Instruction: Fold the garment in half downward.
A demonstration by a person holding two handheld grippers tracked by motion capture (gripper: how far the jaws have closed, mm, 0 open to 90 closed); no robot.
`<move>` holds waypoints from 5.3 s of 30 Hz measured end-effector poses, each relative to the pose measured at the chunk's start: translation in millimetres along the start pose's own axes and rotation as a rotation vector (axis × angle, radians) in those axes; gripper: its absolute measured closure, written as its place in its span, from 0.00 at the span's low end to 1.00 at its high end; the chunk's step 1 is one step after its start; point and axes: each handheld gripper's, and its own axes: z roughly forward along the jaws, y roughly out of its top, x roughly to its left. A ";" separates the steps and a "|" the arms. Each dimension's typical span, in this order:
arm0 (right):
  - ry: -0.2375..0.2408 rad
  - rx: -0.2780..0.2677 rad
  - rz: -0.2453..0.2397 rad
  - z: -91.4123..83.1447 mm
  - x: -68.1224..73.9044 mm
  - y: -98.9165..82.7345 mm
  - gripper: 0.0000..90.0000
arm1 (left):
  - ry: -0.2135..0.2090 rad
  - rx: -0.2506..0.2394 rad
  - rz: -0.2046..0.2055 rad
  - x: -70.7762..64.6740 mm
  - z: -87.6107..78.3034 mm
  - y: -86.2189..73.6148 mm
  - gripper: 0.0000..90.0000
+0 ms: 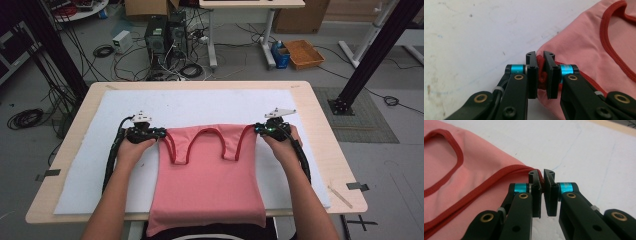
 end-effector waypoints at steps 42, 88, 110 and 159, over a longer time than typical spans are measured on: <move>0.084 -0.167 0.015 -24.3 -9.9 19.0 0.96 | -0.039 -0.092 0.075 -7.8 -16.9 45.9 0.91; 0.262 -0.180 -0.104 -92.6 46.7 -81.6 0.95 | -0.211 -0.147 0.201 -75.8 -80.5 -60.4 0.90; 0.300 -0.133 0.010 -93.5 44.3 -106.5 0.61 | -0.186 -0.116 0.148 -76.3 -87.1 -73.0 0.42; 0.289 -0.116 -0.096 -135.2 70.0 -121.9 0.99 | -0.283 -0.048 0.240 -92.2 -112.8 -96.5 0.90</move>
